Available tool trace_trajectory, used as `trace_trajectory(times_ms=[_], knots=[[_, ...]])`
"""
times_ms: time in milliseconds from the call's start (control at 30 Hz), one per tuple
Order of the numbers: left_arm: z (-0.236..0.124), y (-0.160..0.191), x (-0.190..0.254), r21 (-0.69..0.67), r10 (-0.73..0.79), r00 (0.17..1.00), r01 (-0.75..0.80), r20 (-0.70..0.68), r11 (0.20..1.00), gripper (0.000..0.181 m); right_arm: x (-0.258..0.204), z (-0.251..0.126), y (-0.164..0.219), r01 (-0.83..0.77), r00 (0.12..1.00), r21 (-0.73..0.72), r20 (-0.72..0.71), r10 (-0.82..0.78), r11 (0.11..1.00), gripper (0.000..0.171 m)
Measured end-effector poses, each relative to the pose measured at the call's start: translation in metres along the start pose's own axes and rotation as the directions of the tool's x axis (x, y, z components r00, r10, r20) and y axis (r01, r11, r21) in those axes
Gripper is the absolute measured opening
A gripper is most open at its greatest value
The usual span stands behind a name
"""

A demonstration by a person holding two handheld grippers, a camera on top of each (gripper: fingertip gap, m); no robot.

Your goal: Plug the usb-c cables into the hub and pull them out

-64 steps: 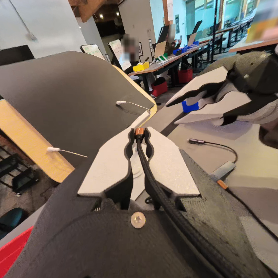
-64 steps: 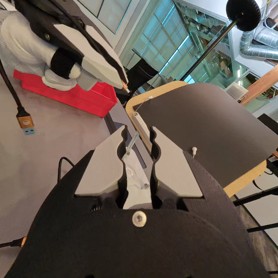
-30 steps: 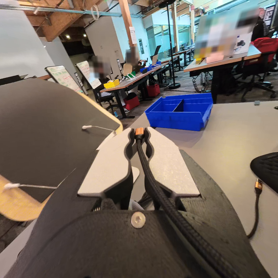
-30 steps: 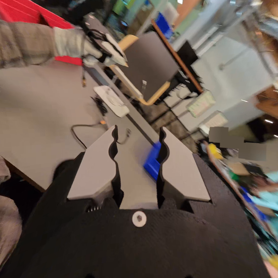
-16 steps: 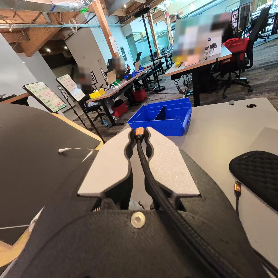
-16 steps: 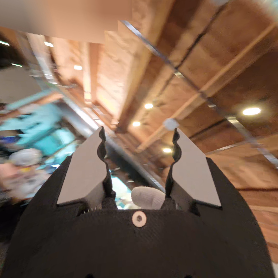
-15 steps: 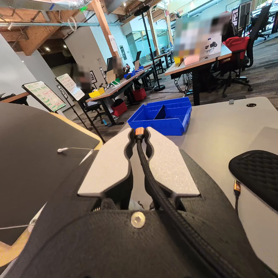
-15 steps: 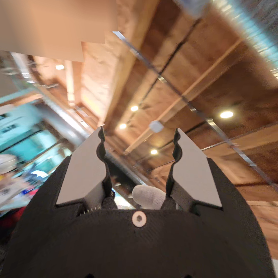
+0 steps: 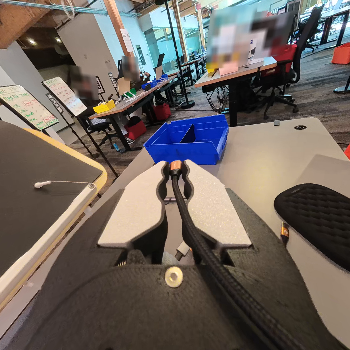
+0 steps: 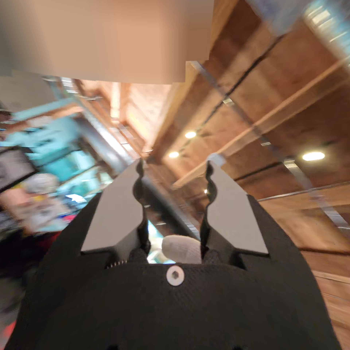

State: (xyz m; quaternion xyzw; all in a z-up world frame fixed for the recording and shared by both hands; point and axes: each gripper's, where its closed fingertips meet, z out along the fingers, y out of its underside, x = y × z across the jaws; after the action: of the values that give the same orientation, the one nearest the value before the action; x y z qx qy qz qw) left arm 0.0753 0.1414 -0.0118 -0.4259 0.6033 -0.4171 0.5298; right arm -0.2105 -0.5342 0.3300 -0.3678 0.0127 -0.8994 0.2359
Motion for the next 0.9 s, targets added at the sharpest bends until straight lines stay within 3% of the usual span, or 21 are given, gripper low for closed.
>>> trace_trajectory(times_ms=[67,133,233,300,367,467,600,733,900], knots=[[0.001,0.0,0.004,-0.003,0.009,1.0,-0.009,-0.003,1.0,0.013,-0.077,0.002,0.021,-0.127,0.974,-0.009,0.19,0.127,0.992,0.031],[0.002,-0.002,0.008,-0.002,0.013,1.0,-0.013,-0.01,1.0,0.013,-0.152,0.002,0.033,-0.194,0.915,-0.041,0.352,0.196,0.98,0.021],[0.001,-0.004,0.012,-0.001,0.028,1.0,-0.028,-0.009,1.0,0.013,-0.228,0.003,0.028,-0.337,0.831,-0.066,0.447,0.33,0.939,0.0],[0.0,-0.007,0.014,0.007,0.027,1.0,-0.027,-0.013,1.0,0.013,-0.267,0.006,0.019,-0.5,0.727,-0.115,0.484,0.488,0.858,0.0],[-0.001,-0.01,0.014,0.016,0.023,1.0,-0.023,-0.012,1.0,0.013,-0.312,0.004,0.004,-0.641,0.56,-0.178,0.557,0.613,0.747,0.0],[-0.003,-0.012,0.015,0.022,0.027,1.0,-0.027,-0.013,0.999,0.013,-0.37,0.0,-0.012,-0.694,0.426,-0.24,0.624,0.655,0.679,0.006],[0.0,-0.012,0.02,0.027,0.01,0.999,-0.009,-0.035,1.0,0.013,-0.426,-0.009,-0.039,-0.768,0.107,-0.417,0.665,0.739,0.487,0.017],[0.006,-0.008,0.026,0.019,0.012,0.999,-0.011,-0.05,1.0,0.013,-0.46,-0.022,-0.066,-0.759,-0.038,-0.478,0.71,0.703,0.441,0.022],[0.016,-0.002,0.042,0.013,-0.001,0.995,0.002,-0.101,1.0,0.013,-0.482,-0.031,-0.087,-0.744,-0.131,-0.512,0.743,0.657,0.43,0.026]])
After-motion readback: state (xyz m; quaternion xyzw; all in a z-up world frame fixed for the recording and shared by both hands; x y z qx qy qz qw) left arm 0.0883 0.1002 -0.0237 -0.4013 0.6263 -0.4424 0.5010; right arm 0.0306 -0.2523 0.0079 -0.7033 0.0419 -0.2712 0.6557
